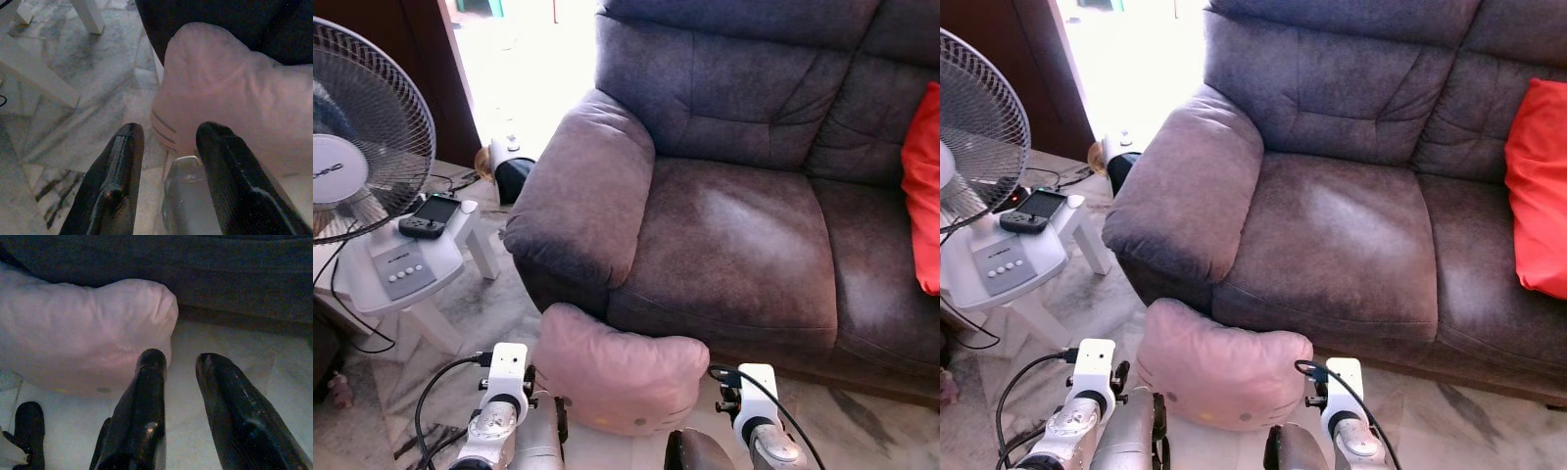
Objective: Move the pillow to the sofa from floor
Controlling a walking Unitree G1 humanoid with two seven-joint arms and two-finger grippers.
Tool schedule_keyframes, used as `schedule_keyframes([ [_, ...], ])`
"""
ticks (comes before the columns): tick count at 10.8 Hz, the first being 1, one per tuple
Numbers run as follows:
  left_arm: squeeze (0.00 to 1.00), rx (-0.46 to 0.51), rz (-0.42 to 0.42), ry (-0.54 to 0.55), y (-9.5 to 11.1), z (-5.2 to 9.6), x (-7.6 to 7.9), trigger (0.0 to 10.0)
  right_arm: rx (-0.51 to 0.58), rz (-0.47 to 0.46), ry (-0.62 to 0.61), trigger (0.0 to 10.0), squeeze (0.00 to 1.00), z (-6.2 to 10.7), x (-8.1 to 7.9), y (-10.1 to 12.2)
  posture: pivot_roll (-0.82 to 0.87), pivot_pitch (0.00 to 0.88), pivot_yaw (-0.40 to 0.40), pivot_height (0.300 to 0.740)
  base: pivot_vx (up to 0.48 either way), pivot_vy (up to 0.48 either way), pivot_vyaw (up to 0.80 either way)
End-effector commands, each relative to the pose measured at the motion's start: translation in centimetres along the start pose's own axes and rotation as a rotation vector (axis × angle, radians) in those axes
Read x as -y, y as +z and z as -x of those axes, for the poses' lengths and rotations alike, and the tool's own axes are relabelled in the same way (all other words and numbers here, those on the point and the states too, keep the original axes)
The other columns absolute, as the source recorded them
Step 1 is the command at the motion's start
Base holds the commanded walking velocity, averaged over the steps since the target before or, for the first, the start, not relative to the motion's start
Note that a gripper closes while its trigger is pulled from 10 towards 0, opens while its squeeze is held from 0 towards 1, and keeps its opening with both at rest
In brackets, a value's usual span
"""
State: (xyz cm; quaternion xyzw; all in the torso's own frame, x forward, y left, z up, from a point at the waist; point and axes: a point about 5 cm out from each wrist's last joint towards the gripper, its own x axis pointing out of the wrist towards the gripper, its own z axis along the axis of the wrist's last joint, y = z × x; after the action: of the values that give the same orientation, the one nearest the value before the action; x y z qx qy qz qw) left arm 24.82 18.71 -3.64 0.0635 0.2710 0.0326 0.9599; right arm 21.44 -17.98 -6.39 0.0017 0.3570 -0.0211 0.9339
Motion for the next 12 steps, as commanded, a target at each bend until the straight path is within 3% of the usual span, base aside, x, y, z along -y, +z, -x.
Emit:
schedule_keyframes([
  [1, 0.00, -0.013, 0.004, 0.008, -0.4, 0.2, -0.2, 10.0, -0.018, -0.012, -0.010, 10.0, 0.00, 0.1, 0.3, -0.3, 0.08, 0.111, -0.089, 0.613, 0.000, 0.000, 0.00],
  [3, 0.00, -0.009, 0.006, 0.011, -0.4, 0.2, -0.2, 10.0, -0.018, -0.009, -0.006, 10.0, 0.00, 0.1, 0.2, -0.3, 0.08, 0.112, -0.089, 0.578, 0.000, 0.000, 0.00],
  [6, 0.00, 0.004, 0.005, 0.011, -0.1, 0.1, -0.1, 10.0, -0.017, 0.001, -0.010, 10.0, 0.00, 0.1, 0.2, -0.5, 0.08, 0.112, -0.088, 0.563, 0.000, 0.000, 0.00],
  [9, 0.00, 0.111, 0.041, 0.048, 2.4, -0.6, -1.1, 10.0, 0.004, -0.016, -0.011, 10.0, 0.00, 0.1, 0.1, -0.2, 0.08, 0.113, -0.088, 0.563, 0.000, 0.000, 0.00],
  [12, 0.00, 0.317, 0.087, 0.070, 6.6, -1.1, -1.8, 10.0, 0.134, -0.020, -0.020, 10.0, 0.00, -0.5, 0.2, 2.9, 0.08, 0.115, -0.088, 0.563, 0.000, 0.000, 0.00],
])
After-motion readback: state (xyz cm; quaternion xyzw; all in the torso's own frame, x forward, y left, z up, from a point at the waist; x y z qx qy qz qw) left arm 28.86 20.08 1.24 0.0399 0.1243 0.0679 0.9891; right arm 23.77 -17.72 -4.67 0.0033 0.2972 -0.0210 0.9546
